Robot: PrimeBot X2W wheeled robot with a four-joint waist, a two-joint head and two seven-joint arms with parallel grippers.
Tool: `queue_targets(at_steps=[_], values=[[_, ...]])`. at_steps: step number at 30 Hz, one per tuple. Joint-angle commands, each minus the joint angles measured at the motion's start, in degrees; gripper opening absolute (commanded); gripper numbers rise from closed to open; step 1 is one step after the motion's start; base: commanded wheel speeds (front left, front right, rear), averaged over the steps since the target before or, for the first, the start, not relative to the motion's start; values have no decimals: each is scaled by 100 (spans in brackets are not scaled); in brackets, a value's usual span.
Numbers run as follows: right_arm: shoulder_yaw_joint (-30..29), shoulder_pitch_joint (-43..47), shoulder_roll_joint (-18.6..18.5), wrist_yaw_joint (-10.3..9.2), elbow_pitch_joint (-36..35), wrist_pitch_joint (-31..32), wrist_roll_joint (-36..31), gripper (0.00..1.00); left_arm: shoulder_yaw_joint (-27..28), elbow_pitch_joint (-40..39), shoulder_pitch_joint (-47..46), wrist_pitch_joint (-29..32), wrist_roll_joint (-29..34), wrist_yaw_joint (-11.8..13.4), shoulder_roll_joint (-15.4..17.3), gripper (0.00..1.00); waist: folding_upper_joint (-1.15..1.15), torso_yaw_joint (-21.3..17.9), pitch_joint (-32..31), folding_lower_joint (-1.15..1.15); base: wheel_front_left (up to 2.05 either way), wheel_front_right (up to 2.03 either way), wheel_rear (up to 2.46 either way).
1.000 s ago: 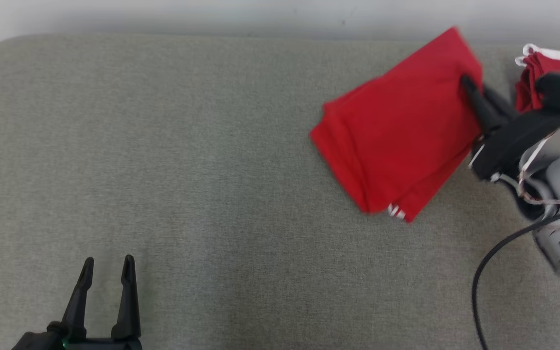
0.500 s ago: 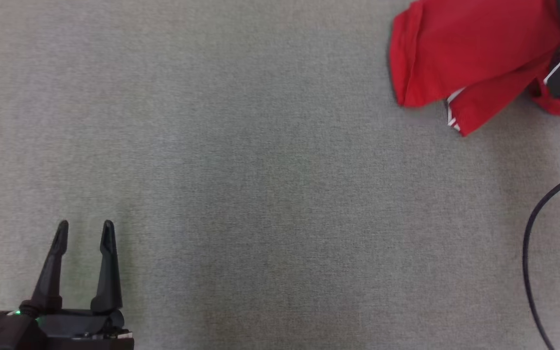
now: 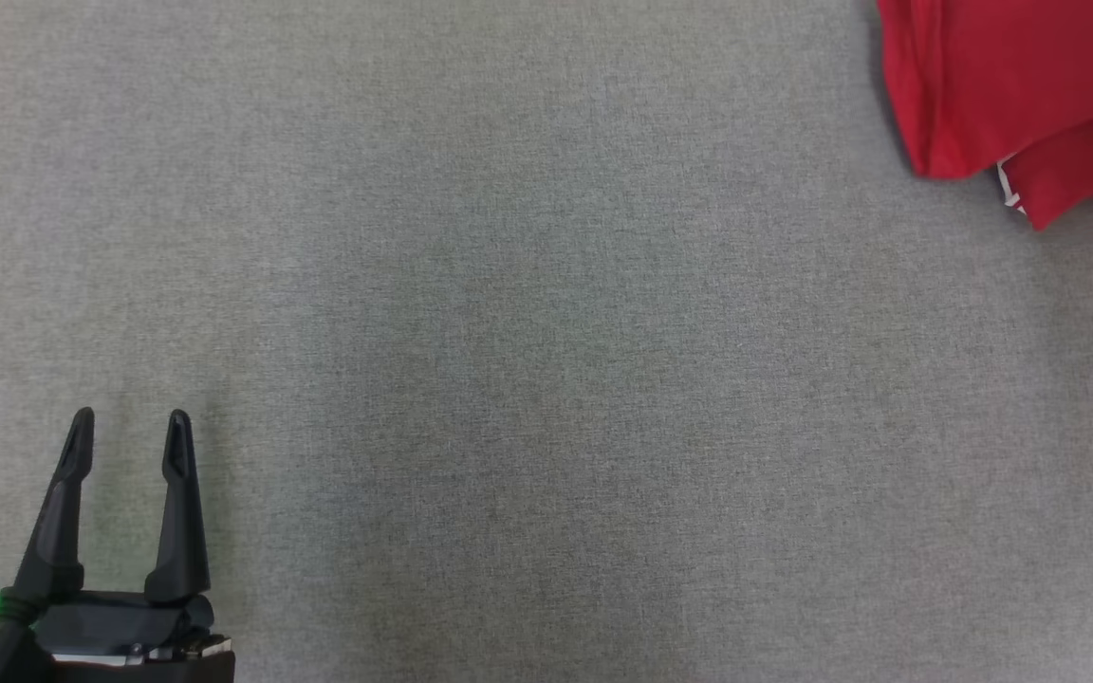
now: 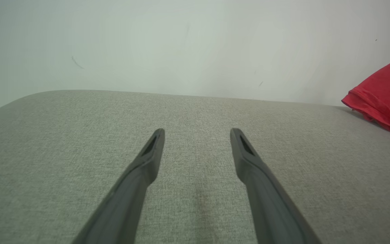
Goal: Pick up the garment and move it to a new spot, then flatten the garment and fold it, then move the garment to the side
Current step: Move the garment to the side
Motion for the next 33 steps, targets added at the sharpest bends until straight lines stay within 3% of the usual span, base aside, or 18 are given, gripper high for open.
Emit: queue_targets(at_steps=[1, 11, 19, 20, 21, 22, 33], values=[[68, -116, -135, 0, 68, 85, 54, 0, 32, -38, 27, -22, 82, -29, 67, 100, -1, -47, 50, -1, 0, 0, 0], [38, -388, -313, 0, 773, 44, 22, 0, 65, -153, 16, -22, 113, -35, 127, 100, -1, -113, 208, -1, 0, 0, 0], [15, -519, -33, 0, 1528, -82, -161, 0, 58, -123, -22, -22, 106, -45, 142, 100, -1, -124, 342, -1, 0, 0, 0], [31, -564, -25, 0, 1602, -132, -233, 31, 53, -117, -30, -22, 107, -46, 142, 100, -1, -117, 353, -1, 0, 0, 0], [55, -590, -24, 0, 1708, -125, -299, 95, 53, -107, -38, -22, 111, -47, 142, 100, -1, -110, 360, -1, 0, 0, 0], [89, -584, -13, 0, 1812, -84, -369, 100, 51, -95, -48, -22, 113, -48, 141, 100, -1, -102, 362, -1, 0, 0, 0], [125, -864, 288, 0, 2436, -626, -826, 100, 61, 98, -18, -22, 9, -4, 55, 100, -1, -54, -19, -1, 0, 0, 0]])
